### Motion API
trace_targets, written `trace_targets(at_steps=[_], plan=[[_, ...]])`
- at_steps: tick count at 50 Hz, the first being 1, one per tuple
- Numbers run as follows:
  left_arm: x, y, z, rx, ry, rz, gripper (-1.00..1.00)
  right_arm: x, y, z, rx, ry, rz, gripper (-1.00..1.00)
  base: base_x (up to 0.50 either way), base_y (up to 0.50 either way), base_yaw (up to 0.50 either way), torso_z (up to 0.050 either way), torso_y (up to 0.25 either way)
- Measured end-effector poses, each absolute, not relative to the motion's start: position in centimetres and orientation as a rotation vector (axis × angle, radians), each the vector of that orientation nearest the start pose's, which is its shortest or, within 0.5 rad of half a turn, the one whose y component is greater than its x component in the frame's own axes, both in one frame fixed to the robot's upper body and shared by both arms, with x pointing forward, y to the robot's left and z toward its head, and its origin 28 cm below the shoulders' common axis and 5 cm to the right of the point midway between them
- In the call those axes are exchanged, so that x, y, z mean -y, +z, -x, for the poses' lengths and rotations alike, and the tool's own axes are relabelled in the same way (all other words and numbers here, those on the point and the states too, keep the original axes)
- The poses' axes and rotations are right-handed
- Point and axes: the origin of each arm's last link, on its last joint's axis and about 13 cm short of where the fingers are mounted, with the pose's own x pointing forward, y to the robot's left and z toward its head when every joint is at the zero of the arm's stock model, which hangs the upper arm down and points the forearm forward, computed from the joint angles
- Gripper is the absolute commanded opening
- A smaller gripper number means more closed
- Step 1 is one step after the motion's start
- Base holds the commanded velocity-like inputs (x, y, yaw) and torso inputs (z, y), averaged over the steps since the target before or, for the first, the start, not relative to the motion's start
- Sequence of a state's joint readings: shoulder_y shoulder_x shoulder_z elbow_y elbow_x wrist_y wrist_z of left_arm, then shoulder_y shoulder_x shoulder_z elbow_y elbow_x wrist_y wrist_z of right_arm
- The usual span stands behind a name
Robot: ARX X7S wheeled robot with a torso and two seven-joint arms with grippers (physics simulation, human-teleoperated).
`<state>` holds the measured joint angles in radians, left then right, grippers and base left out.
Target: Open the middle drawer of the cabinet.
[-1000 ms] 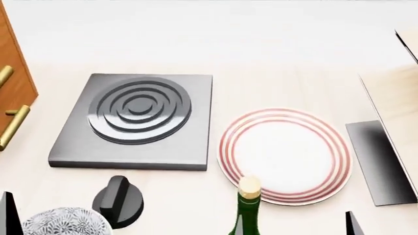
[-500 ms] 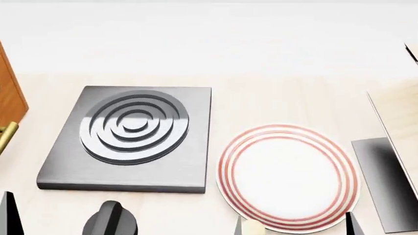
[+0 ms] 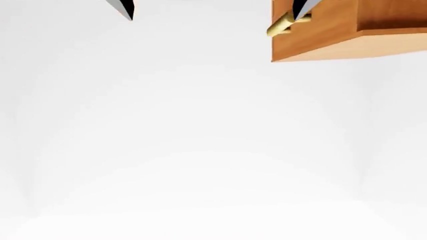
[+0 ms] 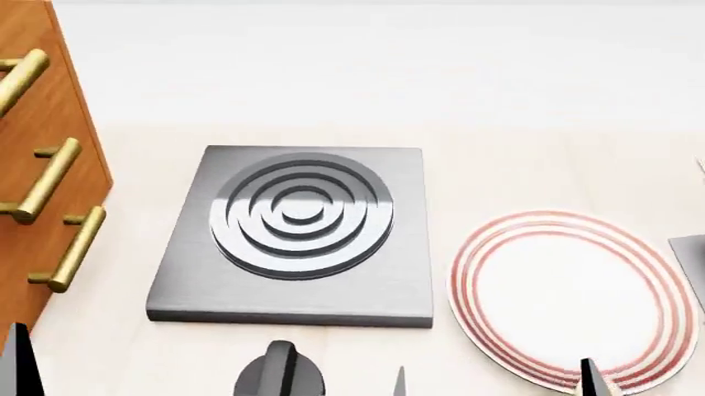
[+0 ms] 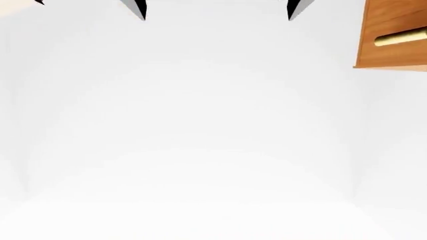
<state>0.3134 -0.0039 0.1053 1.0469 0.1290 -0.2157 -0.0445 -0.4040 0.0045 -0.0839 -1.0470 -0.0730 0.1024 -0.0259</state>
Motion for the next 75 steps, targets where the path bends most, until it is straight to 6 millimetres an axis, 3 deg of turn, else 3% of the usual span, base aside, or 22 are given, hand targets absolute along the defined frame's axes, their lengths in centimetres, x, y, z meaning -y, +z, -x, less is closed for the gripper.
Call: trace_targets(at_steps=[8,46,75], plan=[[-19.46,16.06,-11.42,0.522,0.01,-0.05,1.0,8.7,15.83,-10.13,0.541,0.069,0.025,1.0,0.0,0.5,0.0,0.0,0.0],[-19.47,16.07,-11.49,0.52,0.019,-0.058,1.0,8.74,15.91,-9.94,0.56,0.089,0.01,1.0,0.01,0.0,0.0,0.0,0.0],[-19.5,16.0,-11.6,0.504,0.021,-0.068,1.0,8.77,15.93,-9.87,0.565,0.091,0.01,1.0,0.01,0.0,0.0,0.05,0.0]])
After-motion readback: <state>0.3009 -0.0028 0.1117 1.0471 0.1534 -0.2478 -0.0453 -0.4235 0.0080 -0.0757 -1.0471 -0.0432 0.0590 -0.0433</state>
